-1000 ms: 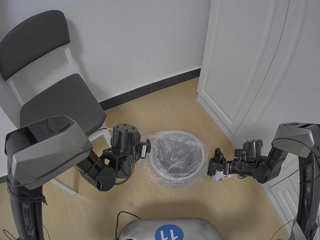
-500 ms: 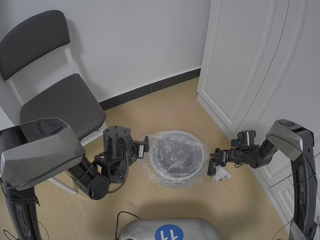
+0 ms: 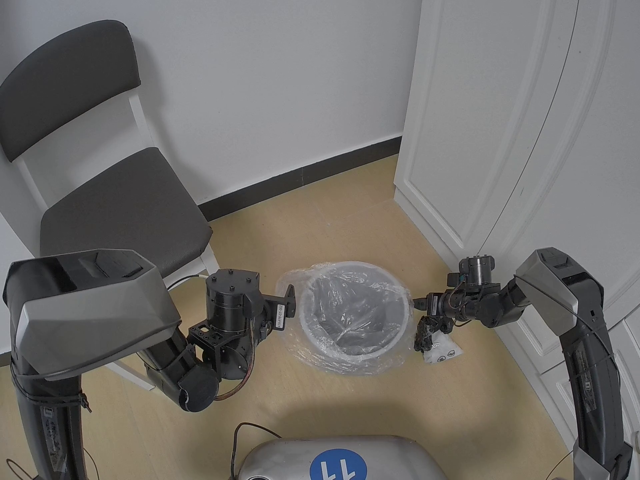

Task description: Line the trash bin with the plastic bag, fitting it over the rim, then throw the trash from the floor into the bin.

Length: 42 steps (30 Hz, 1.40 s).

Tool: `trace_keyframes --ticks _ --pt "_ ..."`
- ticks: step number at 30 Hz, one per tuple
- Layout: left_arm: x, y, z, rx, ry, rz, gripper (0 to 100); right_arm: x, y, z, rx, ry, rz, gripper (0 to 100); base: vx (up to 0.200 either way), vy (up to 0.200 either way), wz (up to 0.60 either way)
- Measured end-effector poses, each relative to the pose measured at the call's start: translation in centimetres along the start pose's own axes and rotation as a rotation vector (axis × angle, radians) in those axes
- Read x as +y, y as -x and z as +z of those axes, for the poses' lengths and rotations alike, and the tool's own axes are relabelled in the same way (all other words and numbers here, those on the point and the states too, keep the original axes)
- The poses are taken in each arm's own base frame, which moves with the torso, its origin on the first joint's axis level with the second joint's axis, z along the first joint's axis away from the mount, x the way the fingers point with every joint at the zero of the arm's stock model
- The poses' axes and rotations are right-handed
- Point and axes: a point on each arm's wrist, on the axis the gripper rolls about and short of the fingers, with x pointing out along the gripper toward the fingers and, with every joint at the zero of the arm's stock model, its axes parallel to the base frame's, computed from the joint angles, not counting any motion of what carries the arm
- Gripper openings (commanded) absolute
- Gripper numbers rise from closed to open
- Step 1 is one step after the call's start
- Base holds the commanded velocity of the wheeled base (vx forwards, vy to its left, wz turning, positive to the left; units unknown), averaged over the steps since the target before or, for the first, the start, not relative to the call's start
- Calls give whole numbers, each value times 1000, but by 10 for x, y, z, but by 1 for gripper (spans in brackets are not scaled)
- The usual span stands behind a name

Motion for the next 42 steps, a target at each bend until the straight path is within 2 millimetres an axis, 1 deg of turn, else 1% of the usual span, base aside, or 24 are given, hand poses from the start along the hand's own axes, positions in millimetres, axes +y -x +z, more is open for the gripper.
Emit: trace_keyframes --ticks 5,12,16,22,25,29,37,42 --pt "0 -3 -7 16 -7 2 100 3 -7 -6 37 -3 4 100 0 0 0" --pt "1 -8 -13 30 -11 11 100 4 -20 -1 30 3 2 100 0 0 0" --pt "2 -11 -19 44 -16 14 100 5 -27 -2 31 6 3 100 0 0 0" --pt "-2 -22 -40 94 -41 11 100 5 -26 -5 41 -19 0 100 0 0 0" --pt "-4 -32 -49 133 -68 14 100 5 -24 -6 49 -29 0 100 0 0 0" --pt "-1 -45 -59 213 -111 27 100 5 -21 -5 49 -34 0 100 0 0 0" --pt "5 -87 -56 237 -106 50 100 3 -17 -1 45 -41 -5 100 0 0 0" --pt "7 -110 -65 291 -117 60 100 3 -14 0 41 -42 -6 100 0 0 0"
